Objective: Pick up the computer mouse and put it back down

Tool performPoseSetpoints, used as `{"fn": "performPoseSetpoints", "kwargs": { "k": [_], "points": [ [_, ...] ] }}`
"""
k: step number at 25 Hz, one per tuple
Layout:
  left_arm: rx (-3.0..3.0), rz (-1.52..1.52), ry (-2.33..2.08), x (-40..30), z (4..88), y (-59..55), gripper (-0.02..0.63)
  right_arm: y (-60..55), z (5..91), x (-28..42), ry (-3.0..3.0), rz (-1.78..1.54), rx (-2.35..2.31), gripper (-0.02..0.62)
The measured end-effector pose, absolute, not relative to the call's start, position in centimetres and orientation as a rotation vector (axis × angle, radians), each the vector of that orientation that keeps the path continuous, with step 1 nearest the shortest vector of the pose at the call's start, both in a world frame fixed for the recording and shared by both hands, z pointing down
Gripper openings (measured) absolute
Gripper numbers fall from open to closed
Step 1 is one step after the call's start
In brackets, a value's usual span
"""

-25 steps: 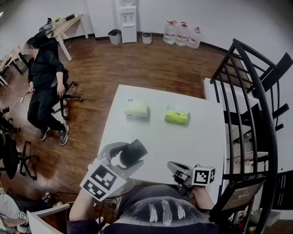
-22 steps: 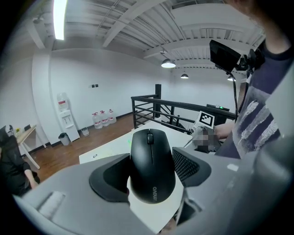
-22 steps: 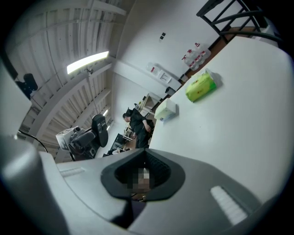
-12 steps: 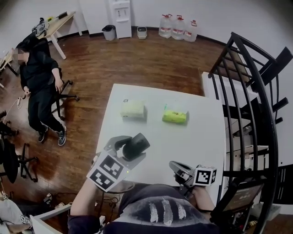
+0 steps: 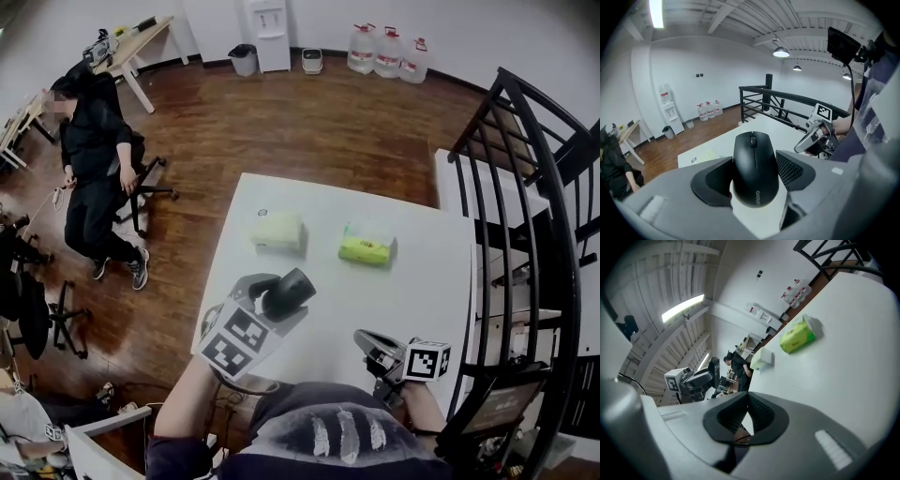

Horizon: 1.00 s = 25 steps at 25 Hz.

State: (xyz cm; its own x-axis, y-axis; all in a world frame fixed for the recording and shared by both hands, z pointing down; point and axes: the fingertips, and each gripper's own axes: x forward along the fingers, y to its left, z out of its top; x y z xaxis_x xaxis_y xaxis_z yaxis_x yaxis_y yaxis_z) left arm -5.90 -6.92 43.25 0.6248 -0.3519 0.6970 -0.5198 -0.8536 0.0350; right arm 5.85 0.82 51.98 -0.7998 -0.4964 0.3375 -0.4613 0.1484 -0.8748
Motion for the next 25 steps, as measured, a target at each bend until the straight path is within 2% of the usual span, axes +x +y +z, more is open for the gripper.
{"fn": "performPoseSetpoints", "kwargs": {
  "k": [25],
  "points": [
    [2.375, 1.163, -0.634, -4.0, 57.0, -14.3, 0.304, -1.4, 54.4, 6.6, 2.271, -1.839, -1.056, 0.003]
  ]
}}
